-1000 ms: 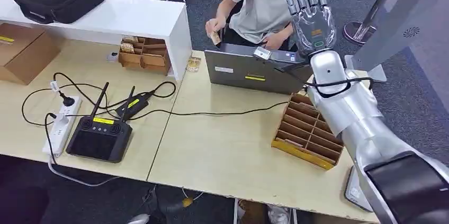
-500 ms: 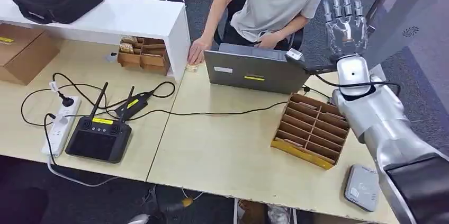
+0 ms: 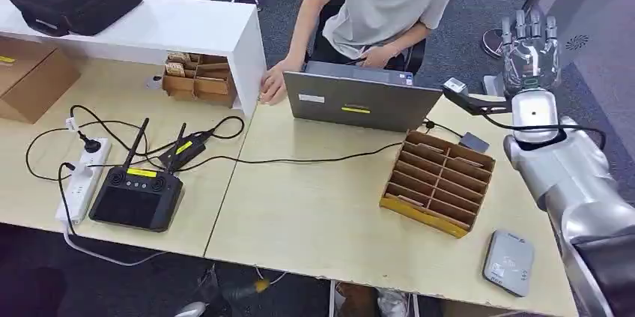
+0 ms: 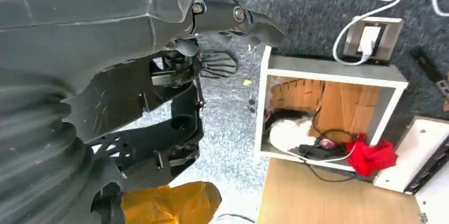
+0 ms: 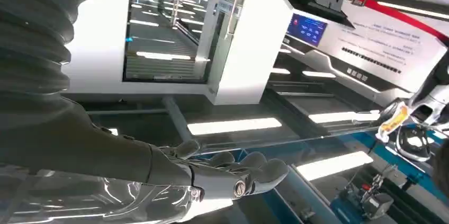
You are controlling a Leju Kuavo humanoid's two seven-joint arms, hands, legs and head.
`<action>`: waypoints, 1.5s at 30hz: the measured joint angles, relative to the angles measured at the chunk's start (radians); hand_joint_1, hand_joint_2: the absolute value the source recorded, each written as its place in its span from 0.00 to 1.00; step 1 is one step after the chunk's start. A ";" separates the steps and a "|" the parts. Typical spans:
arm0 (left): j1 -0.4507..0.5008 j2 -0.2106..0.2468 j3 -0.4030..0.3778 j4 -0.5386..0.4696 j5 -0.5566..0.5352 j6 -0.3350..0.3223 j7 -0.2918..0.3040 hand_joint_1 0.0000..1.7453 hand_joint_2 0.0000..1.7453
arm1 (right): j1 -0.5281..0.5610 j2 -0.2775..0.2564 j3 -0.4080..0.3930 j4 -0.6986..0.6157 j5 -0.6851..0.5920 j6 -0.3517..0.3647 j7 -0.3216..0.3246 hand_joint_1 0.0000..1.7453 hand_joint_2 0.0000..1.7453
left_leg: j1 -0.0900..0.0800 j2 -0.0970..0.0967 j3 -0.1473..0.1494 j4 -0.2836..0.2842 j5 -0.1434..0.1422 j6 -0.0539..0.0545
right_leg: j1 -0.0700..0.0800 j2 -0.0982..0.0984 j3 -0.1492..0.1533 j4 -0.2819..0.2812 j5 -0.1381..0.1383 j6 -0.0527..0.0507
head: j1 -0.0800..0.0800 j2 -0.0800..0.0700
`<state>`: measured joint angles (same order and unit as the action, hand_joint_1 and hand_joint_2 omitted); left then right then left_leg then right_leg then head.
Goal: Pass the card to the sensor for recognition and then transmit it.
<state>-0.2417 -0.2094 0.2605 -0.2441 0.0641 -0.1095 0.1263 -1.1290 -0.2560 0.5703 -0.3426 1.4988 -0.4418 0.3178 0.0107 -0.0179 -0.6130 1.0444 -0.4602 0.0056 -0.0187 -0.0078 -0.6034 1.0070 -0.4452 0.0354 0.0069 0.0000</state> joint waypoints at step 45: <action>0.047 0.051 -0.068 -0.001 0.067 -0.048 0.008 0.00 1.00 | 0.212 -0.198 0.010 0.067 0.007 0.318 0.225 0.00 1.00 | -0.001 -0.001 0.000 0.000 -0.001 0.000 | 0.000 -0.001 0.000 0.000 0.000 0.000 | -0.001 0.000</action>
<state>-0.1947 -0.1587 0.1923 -0.2453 0.1308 -0.1576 0.1339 -0.9175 -0.4542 0.5802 -0.2754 1.5057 -0.1240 0.5425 0.0102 -0.0185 -0.6134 1.0443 -0.4608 0.0054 -0.0189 -0.0086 -0.6038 1.0067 -0.4454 0.0353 0.0061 0.0000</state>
